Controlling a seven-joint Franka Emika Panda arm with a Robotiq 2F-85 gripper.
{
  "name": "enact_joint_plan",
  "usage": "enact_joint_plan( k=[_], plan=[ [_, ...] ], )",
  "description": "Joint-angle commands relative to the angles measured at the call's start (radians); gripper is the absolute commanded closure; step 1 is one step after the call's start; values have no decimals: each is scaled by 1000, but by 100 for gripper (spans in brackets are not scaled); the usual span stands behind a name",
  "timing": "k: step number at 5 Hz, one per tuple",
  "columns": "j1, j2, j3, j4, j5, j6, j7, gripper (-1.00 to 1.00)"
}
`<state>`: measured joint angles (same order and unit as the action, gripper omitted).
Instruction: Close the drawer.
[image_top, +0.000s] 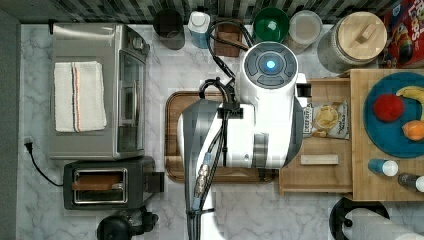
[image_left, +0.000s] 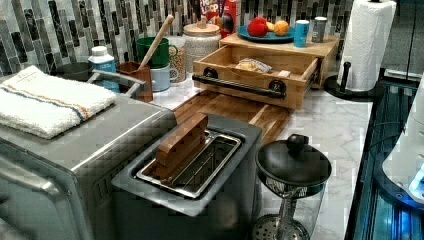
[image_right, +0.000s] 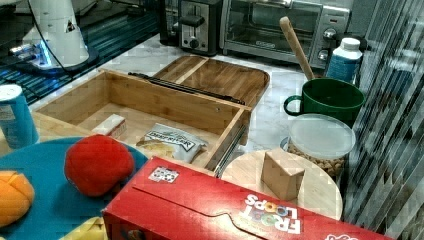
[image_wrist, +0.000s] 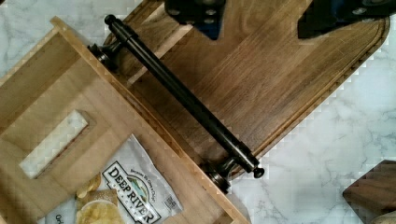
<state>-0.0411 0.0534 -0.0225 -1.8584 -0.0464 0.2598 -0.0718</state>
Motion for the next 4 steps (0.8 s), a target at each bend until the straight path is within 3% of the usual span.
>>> enact_joint_plan(
  k=[1, 2, 3, 4],
  plan=[
    [-2, 0, 2, -1, -1, 2, -13, 100],
    [-1, 0, 1, 0, -1, 2, -13, 100],
    [12, -39, 27, -45, -53, 12, -134, -100],
    [39, -96, 58, -129, -100, 84, -229, -100]
  ],
)
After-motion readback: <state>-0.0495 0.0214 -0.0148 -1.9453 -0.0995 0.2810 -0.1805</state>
